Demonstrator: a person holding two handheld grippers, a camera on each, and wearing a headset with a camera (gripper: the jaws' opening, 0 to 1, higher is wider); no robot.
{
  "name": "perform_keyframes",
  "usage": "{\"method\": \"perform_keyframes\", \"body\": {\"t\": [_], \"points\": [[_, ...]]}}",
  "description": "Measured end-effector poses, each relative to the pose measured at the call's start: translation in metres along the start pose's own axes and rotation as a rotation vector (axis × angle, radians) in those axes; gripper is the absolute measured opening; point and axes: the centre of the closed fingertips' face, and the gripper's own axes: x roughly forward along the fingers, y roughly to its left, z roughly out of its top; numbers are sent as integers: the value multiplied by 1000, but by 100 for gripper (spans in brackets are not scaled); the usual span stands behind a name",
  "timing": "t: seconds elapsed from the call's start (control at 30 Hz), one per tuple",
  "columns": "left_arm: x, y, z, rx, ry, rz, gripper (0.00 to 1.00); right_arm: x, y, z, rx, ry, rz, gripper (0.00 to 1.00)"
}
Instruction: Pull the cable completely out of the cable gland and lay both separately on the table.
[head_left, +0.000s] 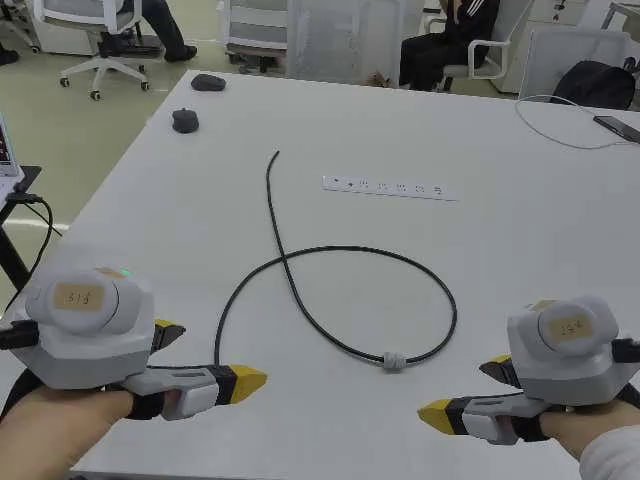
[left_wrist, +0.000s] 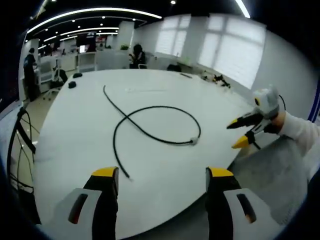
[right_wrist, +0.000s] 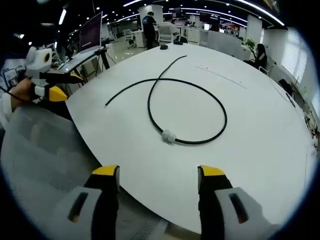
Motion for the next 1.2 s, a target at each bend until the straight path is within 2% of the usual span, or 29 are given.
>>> {"method": "perform_keyframes", "body": {"t": [1.2], "points": [[-1,4,0,-7,-8,6,68,3,3,-6,4,33,18,56]]}}
